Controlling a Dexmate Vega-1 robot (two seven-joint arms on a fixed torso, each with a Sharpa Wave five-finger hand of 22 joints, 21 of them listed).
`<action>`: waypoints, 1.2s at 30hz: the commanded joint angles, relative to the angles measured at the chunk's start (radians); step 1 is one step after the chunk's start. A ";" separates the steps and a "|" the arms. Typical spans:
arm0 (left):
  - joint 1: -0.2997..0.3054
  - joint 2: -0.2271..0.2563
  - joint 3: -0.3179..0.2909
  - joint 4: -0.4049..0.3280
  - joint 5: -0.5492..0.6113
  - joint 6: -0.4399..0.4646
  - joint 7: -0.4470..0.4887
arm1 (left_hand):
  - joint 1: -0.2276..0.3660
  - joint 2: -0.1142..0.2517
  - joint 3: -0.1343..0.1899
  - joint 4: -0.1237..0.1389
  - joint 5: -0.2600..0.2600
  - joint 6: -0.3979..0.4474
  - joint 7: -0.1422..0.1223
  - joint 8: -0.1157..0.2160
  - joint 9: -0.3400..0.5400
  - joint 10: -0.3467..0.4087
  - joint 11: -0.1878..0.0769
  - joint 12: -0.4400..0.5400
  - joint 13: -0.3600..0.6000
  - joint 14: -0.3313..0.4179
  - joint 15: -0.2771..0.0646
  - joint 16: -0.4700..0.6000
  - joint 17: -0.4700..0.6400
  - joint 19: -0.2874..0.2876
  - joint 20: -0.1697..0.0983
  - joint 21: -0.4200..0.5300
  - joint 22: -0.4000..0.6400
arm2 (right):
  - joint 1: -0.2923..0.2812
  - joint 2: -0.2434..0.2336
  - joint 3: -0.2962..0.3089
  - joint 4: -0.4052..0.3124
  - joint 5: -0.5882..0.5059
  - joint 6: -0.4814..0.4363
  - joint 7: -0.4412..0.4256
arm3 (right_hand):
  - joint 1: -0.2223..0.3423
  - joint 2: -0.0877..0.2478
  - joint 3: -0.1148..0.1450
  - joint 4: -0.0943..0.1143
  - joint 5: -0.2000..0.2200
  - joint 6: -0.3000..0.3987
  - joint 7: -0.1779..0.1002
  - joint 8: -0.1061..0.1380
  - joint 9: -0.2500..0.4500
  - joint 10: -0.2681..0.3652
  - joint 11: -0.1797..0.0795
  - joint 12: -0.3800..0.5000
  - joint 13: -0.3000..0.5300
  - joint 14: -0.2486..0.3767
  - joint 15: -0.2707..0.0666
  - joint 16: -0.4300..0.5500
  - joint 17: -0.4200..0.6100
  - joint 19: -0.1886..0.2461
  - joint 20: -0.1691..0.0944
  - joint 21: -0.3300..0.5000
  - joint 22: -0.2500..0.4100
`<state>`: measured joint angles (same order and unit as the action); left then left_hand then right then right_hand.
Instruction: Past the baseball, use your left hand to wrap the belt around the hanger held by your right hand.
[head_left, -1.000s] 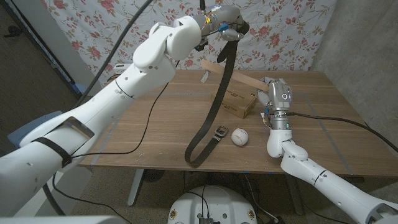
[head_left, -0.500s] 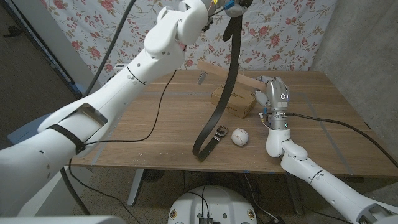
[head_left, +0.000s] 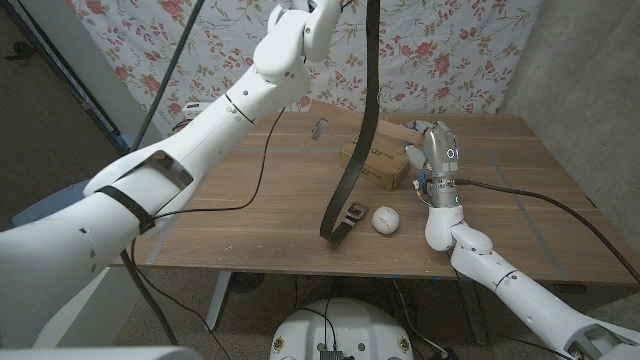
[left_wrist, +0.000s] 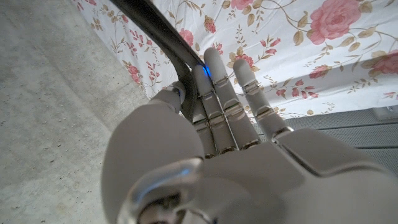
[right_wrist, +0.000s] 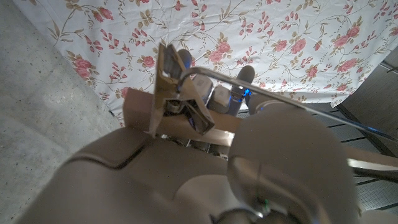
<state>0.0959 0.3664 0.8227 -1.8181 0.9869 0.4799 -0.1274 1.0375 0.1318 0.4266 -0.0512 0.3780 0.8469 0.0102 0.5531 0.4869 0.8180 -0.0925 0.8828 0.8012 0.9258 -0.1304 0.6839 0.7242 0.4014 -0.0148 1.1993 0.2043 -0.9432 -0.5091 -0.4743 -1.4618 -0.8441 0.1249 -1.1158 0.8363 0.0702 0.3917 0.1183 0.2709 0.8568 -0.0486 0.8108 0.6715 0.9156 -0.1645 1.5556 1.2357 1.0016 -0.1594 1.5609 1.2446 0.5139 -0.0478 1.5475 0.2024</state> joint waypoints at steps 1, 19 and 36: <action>-0.065 -0.005 0.076 0.128 0.226 0.114 0.038 | 0.004 -0.003 0.001 0.004 0.010 0.014 -0.015 0.037 0.045 0.086 -0.094 -0.005 0.002 0.012 -0.088 -0.008 0.004 0.005 -0.006 0.005 -0.003 | 0.016 0.039 0.043 0.047 0.013 0.098 -0.001 | -0.083 0.084 -0.004 0.002 0.005 -0.005 0.002 0.010 -0.002 -0.010 -0.011 0.004 0.002 -0.006 -0.052 0.007 0.002 -0.005 -0.116 0.003 0.004; 0.025 0.135 0.044 0.041 0.410 0.125 -0.159 | 0.003 -0.010 -0.001 0.007 0.019 0.019 -0.022 0.044 0.041 0.092 -0.097 -0.017 0.008 0.023 -0.090 -0.030 0.011 0.009 -0.013 0.008 -0.012 | 0.064 0.023 0.024 0.063 0.105 0.118 -0.001 | -0.081 0.086 -0.005 0.002 0.010 -0.009 0.002 0.019 -0.003 -0.012 -0.013 0.005 0.002 -0.009 -0.052 0.008 0.002 -0.003 -0.114 0.004 0.004; 0.154 0.199 0.004 0.050 0.497 0.025 -0.250 | 0.002 -0.014 -0.003 0.011 0.030 0.019 -0.021 0.049 0.039 0.099 -0.097 -0.028 0.013 0.028 -0.090 -0.052 0.018 0.006 -0.014 0.006 -0.016 | 0.069 0.007 0.008 0.023 0.197 0.153 -0.001 | -0.080 0.086 -0.007 0.001 0.012 -0.010 0.002 0.026 -0.007 -0.012 -0.013 0.006 0.002 -0.009 -0.053 0.008 0.002 -0.002 -0.115 0.005 0.004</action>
<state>0.1683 0.5291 0.8528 -1.7729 1.4425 0.5684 -0.3325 1.0251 0.1193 0.4212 -0.0480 0.4014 0.8484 0.0083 0.5689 0.4872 0.8195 -0.0949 0.8578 0.8089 0.9437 -0.1375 0.6388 0.7392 0.4015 -0.0255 1.1993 0.1858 -0.8797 -0.4862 -0.4507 -1.4050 -0.7132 0.2550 -1.1172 0.8349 0.0690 0.3916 0.1182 0.2787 0.8499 -0.0485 0.8312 0.6619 0.9106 -0.1628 1.5555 1.2346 0.9962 -0.1539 1.5639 1.2431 0.5105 -0.0515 1.5475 0.2023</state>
